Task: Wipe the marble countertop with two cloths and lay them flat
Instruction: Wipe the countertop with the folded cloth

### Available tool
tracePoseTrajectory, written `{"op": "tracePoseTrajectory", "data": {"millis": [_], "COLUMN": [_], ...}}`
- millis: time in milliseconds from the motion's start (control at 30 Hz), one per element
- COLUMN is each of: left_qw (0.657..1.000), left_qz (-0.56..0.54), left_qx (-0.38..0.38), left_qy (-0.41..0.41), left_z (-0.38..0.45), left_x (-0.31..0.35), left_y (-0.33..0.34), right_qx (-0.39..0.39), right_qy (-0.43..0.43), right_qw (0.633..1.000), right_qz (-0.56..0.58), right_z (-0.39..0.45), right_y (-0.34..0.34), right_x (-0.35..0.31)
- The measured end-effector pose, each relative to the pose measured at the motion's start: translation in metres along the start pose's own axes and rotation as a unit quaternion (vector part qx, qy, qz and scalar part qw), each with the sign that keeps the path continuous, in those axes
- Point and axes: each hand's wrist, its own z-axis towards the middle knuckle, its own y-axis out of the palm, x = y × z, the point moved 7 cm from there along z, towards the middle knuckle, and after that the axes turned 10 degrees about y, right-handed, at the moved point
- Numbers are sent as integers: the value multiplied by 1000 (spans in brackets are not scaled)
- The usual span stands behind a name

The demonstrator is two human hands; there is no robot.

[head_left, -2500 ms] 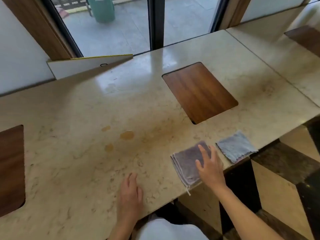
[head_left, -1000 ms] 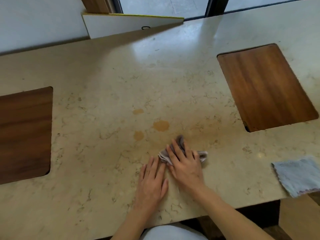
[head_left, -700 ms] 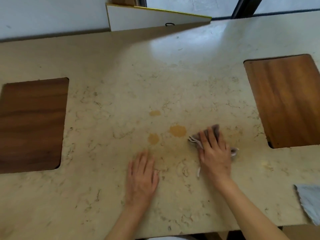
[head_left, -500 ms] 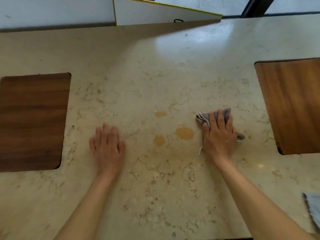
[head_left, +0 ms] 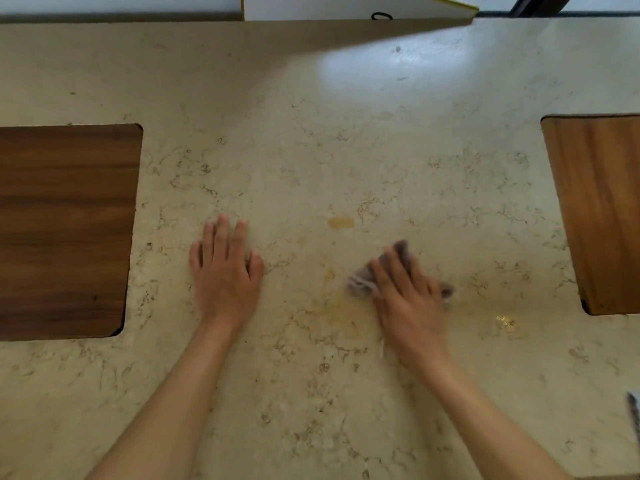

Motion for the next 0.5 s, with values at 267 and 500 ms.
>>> {"op": "tracePoseTrajectory", "data": {"millis": [267,500], "left_qw": [1000,999], "left_qz": [0,-25], "left_qx": [-5,25], "left_qy": [-2,1], "left_z": [2,3], "left_x": [-2,-5], "left_y": [0,-2], "right_qx": [47,-13], "right_qy": [109,-274], "right_qw": [993,962], "right_qz": [25,-7], "right_z": [160,57], "right_y": [-21,7], "right_x": [-7,-97]}}
